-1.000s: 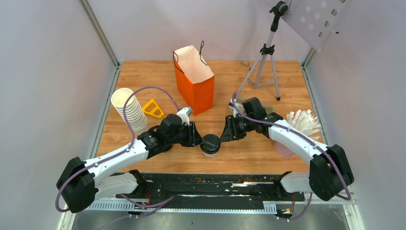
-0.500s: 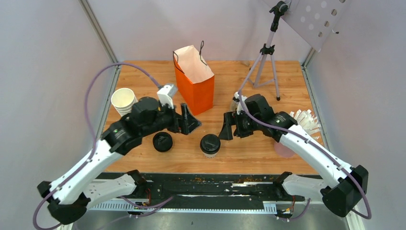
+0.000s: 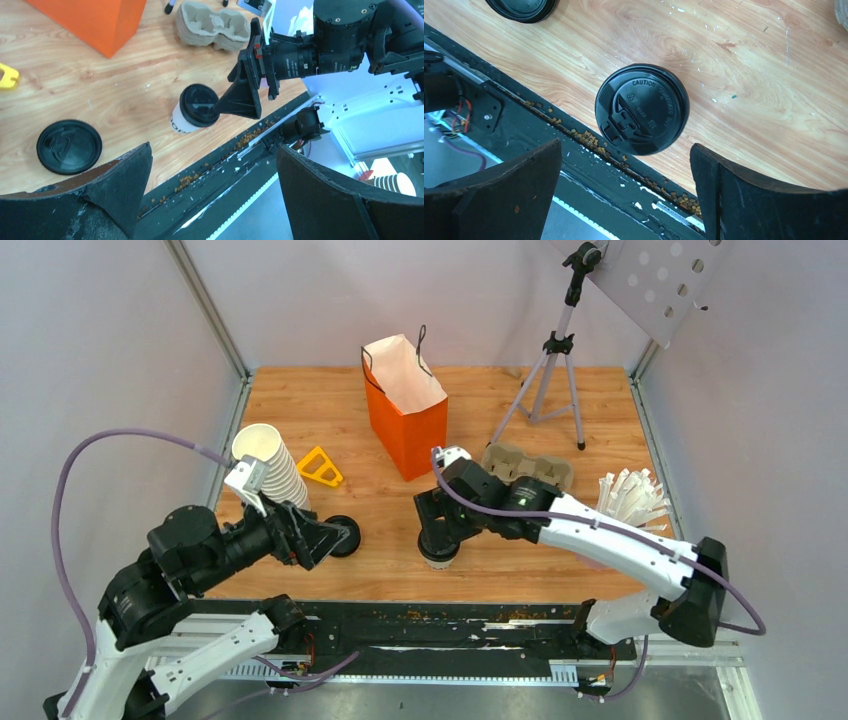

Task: Pack the takeout coffee

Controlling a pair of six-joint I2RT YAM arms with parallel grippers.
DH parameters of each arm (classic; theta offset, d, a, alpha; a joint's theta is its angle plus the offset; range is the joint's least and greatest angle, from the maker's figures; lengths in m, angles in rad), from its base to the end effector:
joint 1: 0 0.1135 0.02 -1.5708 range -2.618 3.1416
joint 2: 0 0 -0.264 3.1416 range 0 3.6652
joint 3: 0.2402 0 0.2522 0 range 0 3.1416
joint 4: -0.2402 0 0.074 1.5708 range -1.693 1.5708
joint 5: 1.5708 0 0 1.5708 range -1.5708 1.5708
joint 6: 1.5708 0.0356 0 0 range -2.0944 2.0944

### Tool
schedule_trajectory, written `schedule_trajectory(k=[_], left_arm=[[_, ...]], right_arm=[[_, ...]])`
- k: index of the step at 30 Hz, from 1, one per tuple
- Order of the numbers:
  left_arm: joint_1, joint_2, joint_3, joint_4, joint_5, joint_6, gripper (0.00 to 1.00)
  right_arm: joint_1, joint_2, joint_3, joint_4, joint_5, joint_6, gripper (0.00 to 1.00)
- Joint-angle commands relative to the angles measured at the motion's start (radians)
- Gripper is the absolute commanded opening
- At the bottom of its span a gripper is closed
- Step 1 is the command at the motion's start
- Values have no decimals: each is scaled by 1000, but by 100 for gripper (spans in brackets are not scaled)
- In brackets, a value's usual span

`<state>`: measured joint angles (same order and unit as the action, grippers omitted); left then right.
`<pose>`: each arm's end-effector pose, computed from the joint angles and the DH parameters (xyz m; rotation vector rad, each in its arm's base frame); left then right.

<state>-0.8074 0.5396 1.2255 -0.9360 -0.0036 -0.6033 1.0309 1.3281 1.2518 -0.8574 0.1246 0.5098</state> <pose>0.0355 -0.0369 0.4236 0.1947 1.9273 -0.9727 0.1428 0.2297 0.3230 -0.6086 2.4874 0.4733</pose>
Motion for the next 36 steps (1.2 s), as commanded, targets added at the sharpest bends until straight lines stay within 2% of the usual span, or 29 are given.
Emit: schedule_trajectory(k=[1,7,25,36], left_arm=[[1,-83,-43,-86,-15,-25,100],[1,-155,-62,-151,-45,-17,100],[0,-213,-133,-133,-37,-41,100],[1,-193,-100,-146,-61,-29,100]], right_arm=[[55,90,88,-32,120,17,99],[86,221,164,-110,173,-8,100],[79,306,138,-76,140,-48,100],[71,306,108,-62,110,-69,91]])
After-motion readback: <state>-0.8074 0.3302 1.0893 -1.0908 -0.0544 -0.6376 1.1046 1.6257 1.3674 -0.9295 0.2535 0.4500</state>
